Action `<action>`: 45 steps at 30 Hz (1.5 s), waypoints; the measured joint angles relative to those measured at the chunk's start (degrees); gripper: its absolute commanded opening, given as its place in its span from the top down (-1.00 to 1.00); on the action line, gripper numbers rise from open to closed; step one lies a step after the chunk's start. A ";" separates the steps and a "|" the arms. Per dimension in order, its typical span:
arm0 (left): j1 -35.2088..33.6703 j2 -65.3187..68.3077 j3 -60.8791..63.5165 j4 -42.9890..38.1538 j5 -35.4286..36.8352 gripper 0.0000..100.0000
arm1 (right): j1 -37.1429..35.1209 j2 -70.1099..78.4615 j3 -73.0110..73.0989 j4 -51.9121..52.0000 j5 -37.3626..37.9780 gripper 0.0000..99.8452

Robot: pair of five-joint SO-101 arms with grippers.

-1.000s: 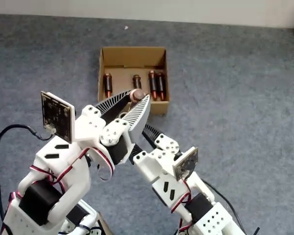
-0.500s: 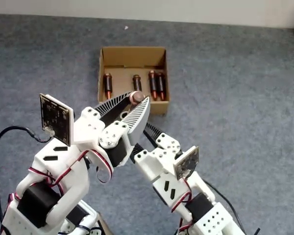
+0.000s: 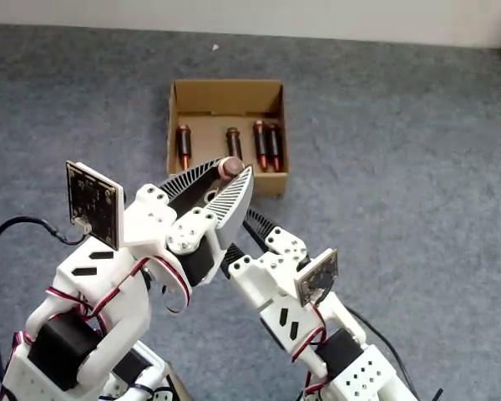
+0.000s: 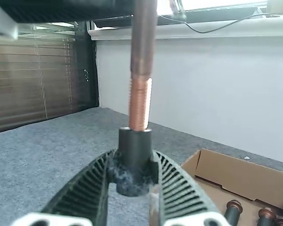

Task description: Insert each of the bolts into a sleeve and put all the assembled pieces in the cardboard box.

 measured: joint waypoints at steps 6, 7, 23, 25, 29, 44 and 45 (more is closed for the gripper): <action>-0.35 0.00 0.00 0.35 0.09 0.99 | 0.00 0.00 0.00 0.00 0.00 0.99; -0.35 0.00 -0.09 0.44 0.09 0.99 | 0.00 0.00 0.00 0.00 0.00 0.99; -2.37 0.00 -0.09 0.53 0.18 0.99 | 0.00 0.00 0.00 0.00 0.09 0.99; -2.37 0.00 -0.09 0.53 0.18 0.99 | 0.00 0.00 0.00 0.00 0.09 0.99; -2.37 0.00 -0.09 0.70 0.18 0.99 | 0.00 0.00 0.00 0.00 0.09 0.99; -2.99 -0.26 0.18 0.53 -0.26 0.99 | 0.44 -10.29 0.00 3.52 0.09 0.99; -2.99 -0.09 1.05 0.97 0.00 0.99 | 0.44 -11.69 0.00 3.34 0.00 0.99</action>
